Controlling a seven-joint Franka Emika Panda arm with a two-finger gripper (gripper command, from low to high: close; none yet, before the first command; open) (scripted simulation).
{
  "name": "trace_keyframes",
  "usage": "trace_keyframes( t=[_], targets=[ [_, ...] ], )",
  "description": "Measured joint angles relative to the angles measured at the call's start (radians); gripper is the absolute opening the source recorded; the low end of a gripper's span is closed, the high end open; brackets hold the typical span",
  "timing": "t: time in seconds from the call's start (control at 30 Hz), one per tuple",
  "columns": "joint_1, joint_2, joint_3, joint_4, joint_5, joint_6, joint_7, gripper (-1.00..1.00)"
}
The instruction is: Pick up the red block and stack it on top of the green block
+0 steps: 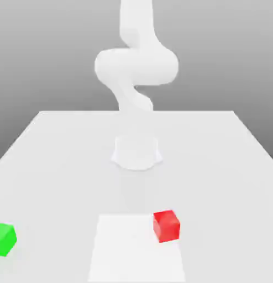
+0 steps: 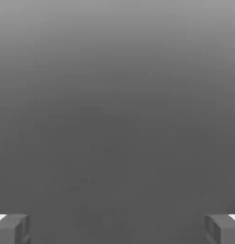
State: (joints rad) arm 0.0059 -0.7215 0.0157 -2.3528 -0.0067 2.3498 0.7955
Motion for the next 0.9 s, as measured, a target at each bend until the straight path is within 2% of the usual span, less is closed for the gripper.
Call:
trace_keyframes(
  t=[0.37, 0.6, 0.83, 0.87, 0.9],
  targets=[
    [0.043, 0.411, 0.053, -0.261, -0.027, 0.256, -0.027, 0.00],
    [0.089, 0.672, 0.077, -0.428, 0.000, 0.420, -0.077, 0.00],
    [0.117, 0.924, 0.038, -0.421, -0.055, 0.627, -0.041, 0.00],
    [0.125, 0.950, 0.029, -0.417, -0.061, 0.648, -0.036, -1.00],
    [0.125, 0.950, 0.029, -0.417, -0.061, 0.648, -0.036, -1.00]
  ],
)
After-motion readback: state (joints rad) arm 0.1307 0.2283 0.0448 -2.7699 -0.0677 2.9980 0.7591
